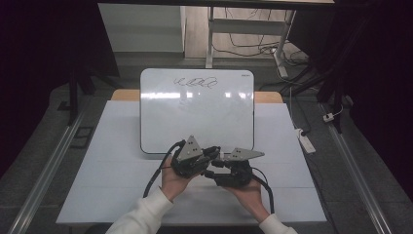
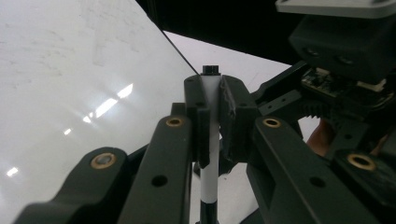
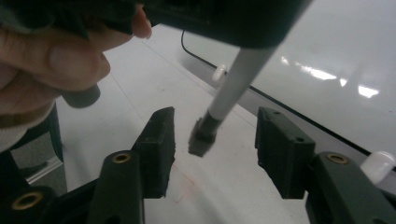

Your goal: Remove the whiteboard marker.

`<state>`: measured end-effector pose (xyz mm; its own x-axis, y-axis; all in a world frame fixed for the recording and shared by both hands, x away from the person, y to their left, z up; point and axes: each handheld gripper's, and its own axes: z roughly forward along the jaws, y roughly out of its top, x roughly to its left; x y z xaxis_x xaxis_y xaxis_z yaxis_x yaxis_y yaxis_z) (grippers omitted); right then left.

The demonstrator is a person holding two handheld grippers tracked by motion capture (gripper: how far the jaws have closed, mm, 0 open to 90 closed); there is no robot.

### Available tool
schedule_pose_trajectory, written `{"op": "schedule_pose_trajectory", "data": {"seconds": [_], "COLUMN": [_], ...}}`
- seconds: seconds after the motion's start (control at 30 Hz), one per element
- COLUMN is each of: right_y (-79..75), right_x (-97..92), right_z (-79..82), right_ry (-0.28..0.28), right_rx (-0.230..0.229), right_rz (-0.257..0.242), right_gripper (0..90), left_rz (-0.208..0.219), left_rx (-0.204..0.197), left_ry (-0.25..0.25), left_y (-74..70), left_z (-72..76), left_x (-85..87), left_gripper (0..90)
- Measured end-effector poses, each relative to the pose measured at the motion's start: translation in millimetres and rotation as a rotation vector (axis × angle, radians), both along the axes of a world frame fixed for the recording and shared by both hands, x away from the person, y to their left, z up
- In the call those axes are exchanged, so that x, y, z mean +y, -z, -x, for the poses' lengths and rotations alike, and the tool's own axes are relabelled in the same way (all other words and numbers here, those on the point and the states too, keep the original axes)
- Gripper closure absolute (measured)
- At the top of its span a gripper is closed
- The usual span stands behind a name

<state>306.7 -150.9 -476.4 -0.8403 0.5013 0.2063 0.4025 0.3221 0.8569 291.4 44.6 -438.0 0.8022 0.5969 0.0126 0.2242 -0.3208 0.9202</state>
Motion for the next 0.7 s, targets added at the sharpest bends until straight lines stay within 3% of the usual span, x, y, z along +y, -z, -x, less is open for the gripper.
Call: {"op": "schedule_pose_trajectory", "data": {"seconds": [0.3,0.47,0.57,0.7], "right_y": [5.3,8.3,9.3,9.9], "right_x": [9.5,12.6,12.0,11.0], "right_z": [-8.0,-10.8,-11.7,-13.1], "right_ry": [0.02,0.001,0.016,0.014], "right_rx": [0.081,0.118,0.129,0.141], "right_rz": [0.025,0.042,0.046,0.052], "right_gripper": [63.7,73.2,75.3,75.5], "left_rz": [-0.032,-0.037,-0.067,-0.07], "left_rx": [-0.013,-0.014,-0.038,-0.029], "left_ry": [0.011,0.02,0.02,0.026], "left_y": [1.2,2.1,2.5,2.7], "left_z": [1.9,3.1,6.0,5.0], "left_x": [-7.5,-11.2,-15.9,-15.4], "left_gripper": [81.4,81.4,81.3,81.3]}}
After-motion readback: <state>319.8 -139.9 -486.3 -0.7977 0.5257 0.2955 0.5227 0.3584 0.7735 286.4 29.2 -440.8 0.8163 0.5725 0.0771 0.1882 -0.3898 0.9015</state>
